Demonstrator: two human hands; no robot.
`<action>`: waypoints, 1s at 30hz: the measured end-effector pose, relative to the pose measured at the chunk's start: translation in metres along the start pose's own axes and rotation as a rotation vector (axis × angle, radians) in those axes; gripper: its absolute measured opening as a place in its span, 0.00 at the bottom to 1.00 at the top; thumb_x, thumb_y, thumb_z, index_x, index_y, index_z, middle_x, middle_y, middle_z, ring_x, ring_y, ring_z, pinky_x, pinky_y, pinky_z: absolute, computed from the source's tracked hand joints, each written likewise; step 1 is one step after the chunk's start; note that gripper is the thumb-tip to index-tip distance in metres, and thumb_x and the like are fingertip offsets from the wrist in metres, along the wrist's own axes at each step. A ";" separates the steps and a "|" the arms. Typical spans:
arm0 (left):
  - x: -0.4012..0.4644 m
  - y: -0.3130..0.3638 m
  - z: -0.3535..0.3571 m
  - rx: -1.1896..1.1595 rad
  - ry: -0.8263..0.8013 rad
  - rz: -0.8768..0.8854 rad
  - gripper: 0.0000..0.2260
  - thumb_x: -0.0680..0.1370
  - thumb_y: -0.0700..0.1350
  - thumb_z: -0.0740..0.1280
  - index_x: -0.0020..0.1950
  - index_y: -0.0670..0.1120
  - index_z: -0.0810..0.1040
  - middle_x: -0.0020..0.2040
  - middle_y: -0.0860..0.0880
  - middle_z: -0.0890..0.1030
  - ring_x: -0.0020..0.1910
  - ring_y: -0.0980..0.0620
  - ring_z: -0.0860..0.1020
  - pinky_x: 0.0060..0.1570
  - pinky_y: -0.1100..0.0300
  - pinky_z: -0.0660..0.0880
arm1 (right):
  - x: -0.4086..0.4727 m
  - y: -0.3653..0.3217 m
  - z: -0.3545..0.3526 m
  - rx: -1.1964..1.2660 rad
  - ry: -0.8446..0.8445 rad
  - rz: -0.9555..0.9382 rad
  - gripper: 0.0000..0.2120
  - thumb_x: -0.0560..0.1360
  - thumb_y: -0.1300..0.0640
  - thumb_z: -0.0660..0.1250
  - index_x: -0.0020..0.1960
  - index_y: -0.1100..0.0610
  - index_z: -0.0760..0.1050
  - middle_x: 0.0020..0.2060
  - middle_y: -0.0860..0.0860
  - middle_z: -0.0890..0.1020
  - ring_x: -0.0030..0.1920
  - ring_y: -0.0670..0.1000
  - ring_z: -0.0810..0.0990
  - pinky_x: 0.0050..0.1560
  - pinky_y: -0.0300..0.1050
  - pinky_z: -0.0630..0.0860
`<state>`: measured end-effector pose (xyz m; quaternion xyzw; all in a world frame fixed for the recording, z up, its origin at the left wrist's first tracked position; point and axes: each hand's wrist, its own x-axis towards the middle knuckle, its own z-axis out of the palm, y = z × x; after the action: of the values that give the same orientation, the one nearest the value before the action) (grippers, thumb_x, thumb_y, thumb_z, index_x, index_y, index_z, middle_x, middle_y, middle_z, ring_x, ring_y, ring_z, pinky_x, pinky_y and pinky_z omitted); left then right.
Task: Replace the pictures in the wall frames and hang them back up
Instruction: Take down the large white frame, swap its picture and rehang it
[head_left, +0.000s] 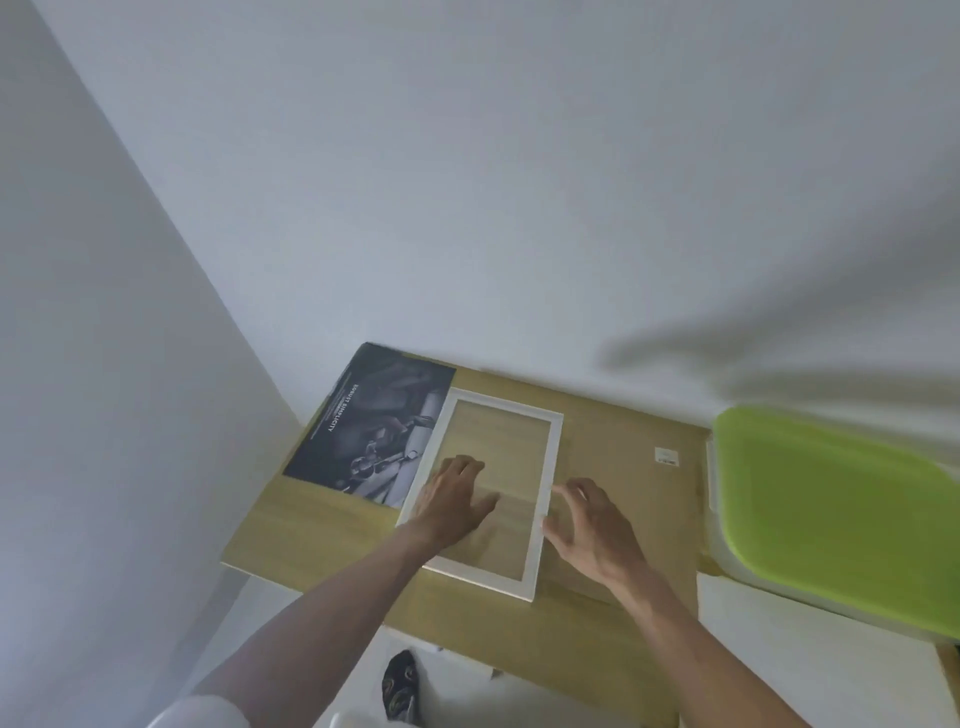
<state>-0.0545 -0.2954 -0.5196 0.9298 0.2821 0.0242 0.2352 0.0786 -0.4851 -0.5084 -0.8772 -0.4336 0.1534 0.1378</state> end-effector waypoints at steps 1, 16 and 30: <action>0.005 -0.014 -0.007 -0.003 0.009 -0.015 0.25 0.78 0.57 0.65 0.71 0.45 0.70 0.68 0.49 0.72 0.68 0.48 0.70 0.63 0.52 0.71 | 0.013 -0.015 0.005 0.001 -0.007 -0.012 0.26 0.78 0.40 0.60 0.72 0.50 0.68 0.69 0.49 0.70 0.67 0.51 0.72 0.62 0.46 0.74; 0.022 -0.188 -0.064 0.070 -0.003 -0.408 0.31 0.76 0.59 0.67 0.72 0.43 0.63 0.74 0.41 0.62 0.74 0.41 0.60 0.73 0.49 0.59 | 0.119 -0.186 0.093 -0.211 -0.243 -0.263 0.29 0.80 0.44 0.59 0.76 0.57 0.61 0.77 0.54 0.61 0.78 0.56 0.56 0.77 0.54 0.56; 0.037 -0.246 -0.083 -0.291 0.163 -0.638 0.22 0.74 0.42 0.71 0.67 0.41 0.72 0.62 0.42 0.73 0.62 0.43 0.70 0.60 0.51 0.69 | 0.135 -0.196 0.106 -0.208 -0.320 -0.277 0.26 0.81 0.44 0.57 0.76 0.53 0.62 0.79 0.48 0.58 0.78 0.49 0.57 0.79 0.56 0.43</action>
<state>-0.1643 -0.0606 -0.5597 0.7467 0.5696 0.0635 0.3375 -0.0255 -0.2505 -0.5524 -0.7833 -0.5796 0.2247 -0.0039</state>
